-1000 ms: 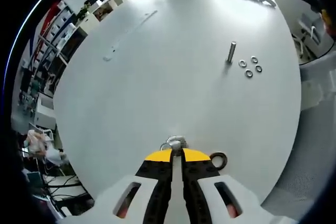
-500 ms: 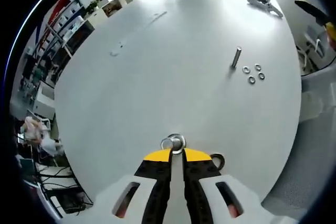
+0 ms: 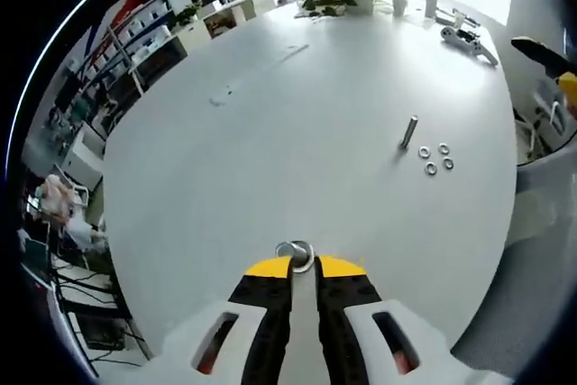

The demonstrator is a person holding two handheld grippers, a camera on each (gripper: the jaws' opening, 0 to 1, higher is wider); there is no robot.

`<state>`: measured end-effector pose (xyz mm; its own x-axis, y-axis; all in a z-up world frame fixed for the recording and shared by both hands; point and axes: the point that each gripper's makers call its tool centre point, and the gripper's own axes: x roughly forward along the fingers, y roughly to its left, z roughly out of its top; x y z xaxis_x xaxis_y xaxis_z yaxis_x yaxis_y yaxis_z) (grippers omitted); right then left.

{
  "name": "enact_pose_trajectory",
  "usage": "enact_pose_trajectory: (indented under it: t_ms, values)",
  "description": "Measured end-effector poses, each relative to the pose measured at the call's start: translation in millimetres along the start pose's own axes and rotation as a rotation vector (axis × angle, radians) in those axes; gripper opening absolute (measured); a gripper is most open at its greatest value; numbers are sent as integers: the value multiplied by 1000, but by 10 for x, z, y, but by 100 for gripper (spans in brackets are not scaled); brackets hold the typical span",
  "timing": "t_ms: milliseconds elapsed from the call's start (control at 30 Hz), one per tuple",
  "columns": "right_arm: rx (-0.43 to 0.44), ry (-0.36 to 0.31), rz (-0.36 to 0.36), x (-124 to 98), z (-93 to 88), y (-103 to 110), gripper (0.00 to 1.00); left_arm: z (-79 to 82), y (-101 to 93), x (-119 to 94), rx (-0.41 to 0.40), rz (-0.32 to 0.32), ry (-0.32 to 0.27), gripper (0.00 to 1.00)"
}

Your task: Place the washer onto the threaded stud by aligning its center hole with the stud, sliding it down to the base, and recovering from edge contact or off-axis alignment until the washer reaches the visible bottom stop.

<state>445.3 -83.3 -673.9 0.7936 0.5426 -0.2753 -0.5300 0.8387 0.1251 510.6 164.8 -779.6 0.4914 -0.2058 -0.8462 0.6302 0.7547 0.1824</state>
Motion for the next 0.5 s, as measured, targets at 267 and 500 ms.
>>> enact_pose_trajectory:
  t_ms: [267,500]
  values:
    - [-26,11,16,16,-17,64,56,80,7,-227,-67,44,-98,8]
    - [-40,26,25,25,-53,95,56,195,32,-400,-215,62,-230,10]
